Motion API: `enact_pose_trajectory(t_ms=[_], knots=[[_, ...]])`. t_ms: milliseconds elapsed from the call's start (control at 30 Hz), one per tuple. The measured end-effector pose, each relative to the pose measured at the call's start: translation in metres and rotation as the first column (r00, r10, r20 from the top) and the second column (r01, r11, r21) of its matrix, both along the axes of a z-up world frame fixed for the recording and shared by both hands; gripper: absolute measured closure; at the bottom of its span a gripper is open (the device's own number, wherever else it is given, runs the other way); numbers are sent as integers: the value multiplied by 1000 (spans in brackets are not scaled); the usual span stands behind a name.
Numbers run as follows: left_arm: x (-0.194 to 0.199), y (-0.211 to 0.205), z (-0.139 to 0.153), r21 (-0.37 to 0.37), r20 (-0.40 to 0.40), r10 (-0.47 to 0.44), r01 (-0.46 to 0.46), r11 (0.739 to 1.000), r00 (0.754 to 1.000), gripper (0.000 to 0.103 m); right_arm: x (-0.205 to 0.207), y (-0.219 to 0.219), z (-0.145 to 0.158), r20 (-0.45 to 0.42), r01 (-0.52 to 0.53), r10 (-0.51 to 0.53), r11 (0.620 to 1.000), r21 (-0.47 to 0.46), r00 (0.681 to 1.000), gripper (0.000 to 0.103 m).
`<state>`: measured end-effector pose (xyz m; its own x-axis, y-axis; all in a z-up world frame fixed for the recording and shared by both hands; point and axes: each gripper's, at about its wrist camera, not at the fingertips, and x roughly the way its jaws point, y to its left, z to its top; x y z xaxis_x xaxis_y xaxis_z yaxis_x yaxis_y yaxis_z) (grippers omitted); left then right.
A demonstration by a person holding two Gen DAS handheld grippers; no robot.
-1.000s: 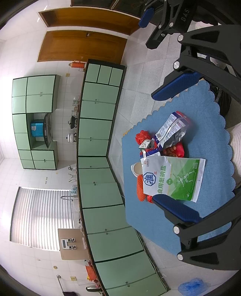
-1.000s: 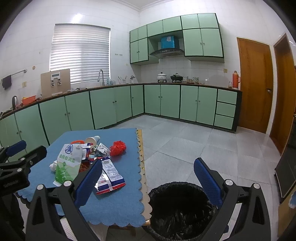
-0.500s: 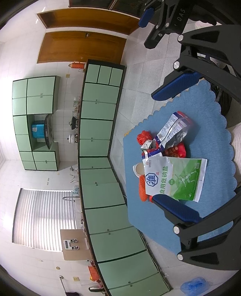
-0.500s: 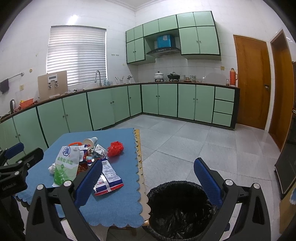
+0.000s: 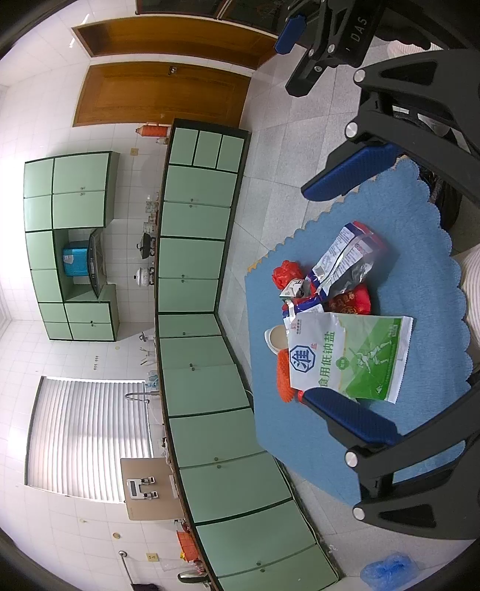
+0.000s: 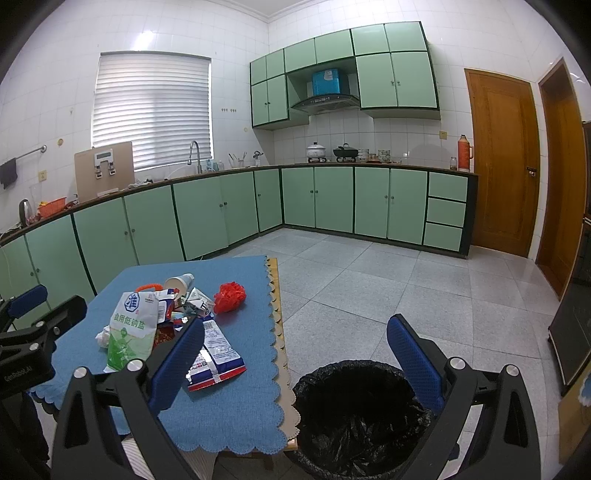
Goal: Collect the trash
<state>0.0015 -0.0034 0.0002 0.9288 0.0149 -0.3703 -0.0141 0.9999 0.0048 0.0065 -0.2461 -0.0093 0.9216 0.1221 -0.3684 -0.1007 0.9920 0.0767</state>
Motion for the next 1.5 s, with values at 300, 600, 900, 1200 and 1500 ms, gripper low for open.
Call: enact_pose_trajectory(t_ms=[300, 600, 900, 1200, 1500], knots=[[1, 1, 0, 3, -2, 4, -4, 1000, 1000, 5, 0, 0, 0, 1, 2, -2, 1000, 3, 1000, 6], [1, 2, -1, 3, -5, 7, -7, 1000, 1000, 5, -1, -1, -1, 4, 8, -8, 1000, 7, 1000, 6], [2, 2, -3, 4, -7, 8, -8, 1000, 1000, 5, 0, 0, -2, 5, 13, -13, 1000, 8, 1000, 6], [2, 3, -4, 2, -8, 10, -10, 1000, 1000, 5, 0, -1, -4, 13, 14, -14, 1000, 23, 1000, 6], [6, 13, -7, 18, 7, 36, -36, 999, 999, 5, 5, 5, -5, 30, -22, 22, 999, 23, 999, 6]])
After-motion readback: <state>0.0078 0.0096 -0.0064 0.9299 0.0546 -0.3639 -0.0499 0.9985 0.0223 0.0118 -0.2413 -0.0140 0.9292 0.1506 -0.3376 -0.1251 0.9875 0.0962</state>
